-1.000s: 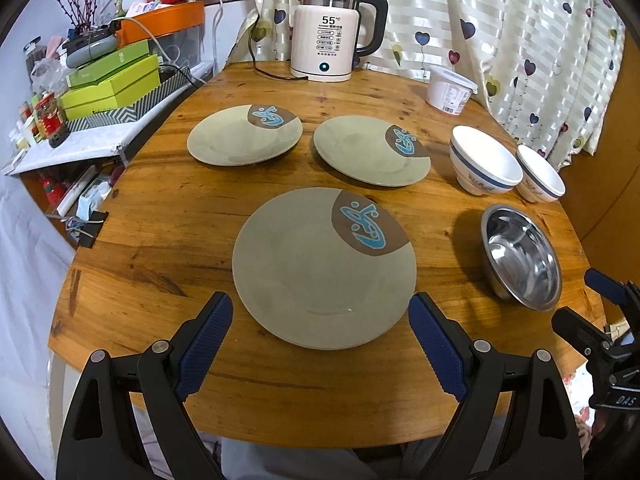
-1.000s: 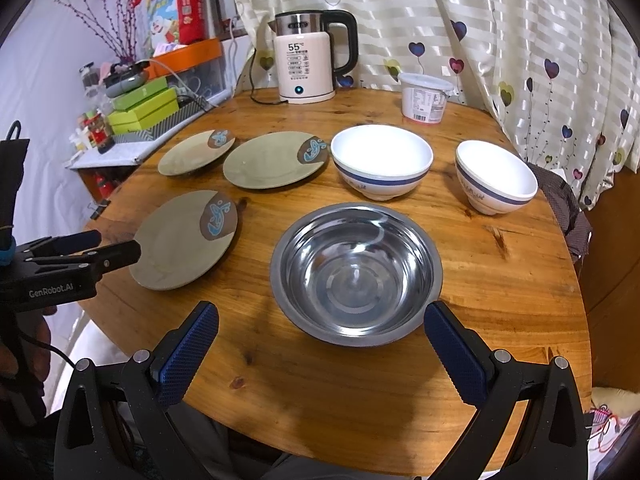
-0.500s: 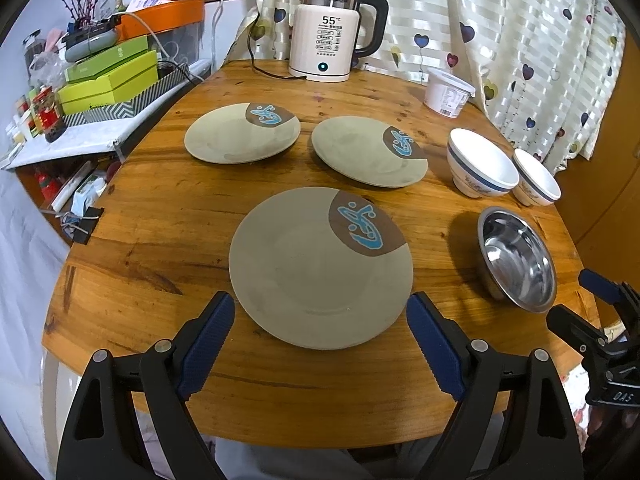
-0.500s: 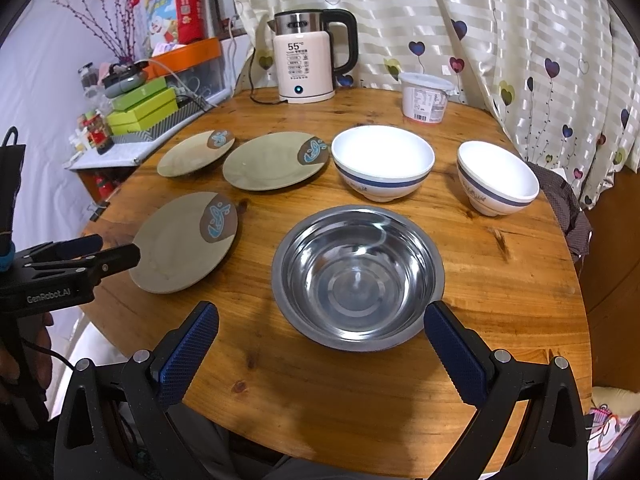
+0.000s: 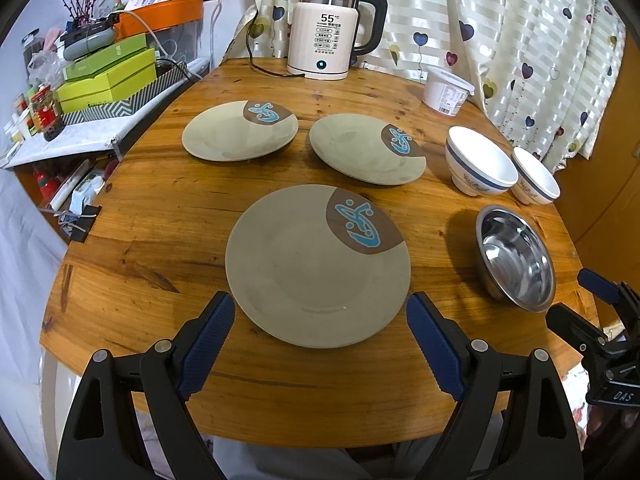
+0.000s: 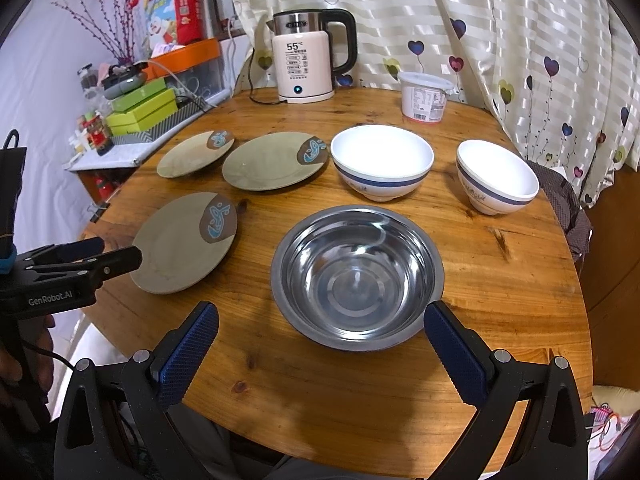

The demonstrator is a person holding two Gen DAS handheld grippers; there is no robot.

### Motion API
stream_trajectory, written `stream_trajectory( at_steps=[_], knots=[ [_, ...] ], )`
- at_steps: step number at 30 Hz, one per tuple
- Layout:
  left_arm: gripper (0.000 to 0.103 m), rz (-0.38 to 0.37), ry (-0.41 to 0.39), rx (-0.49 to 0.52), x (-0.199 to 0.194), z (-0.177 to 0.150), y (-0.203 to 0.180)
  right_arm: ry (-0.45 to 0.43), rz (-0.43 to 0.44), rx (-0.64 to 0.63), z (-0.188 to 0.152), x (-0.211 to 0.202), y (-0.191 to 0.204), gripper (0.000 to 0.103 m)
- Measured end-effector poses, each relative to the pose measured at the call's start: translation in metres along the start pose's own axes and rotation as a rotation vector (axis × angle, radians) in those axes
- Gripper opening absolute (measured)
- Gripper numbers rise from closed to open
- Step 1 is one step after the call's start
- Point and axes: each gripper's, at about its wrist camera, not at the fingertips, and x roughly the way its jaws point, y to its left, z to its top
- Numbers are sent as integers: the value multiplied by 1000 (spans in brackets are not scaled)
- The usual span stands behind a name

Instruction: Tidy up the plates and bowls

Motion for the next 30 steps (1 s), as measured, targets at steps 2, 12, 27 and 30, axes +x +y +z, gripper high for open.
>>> stream_trajectory(
  at_steps=[2, 12, 27, 30],
  knots=[
    [88, -1, 0, 0, 0, 0, 0, 1, 1, 1, 1, 1, 0, 103],
    [88, 1, 1, 0, 0, 0, -1, 2, 2, 1, 1, 1, 0, 103],
    [88, 0, 3, -2, 1, -1, -1, 4, 2, 0, 1, 2, 2, 103],
    [88, 1, 3, -2, 1, -1, -1, 3, 2, 0, 2, 2, 1, 103]
  ],
)
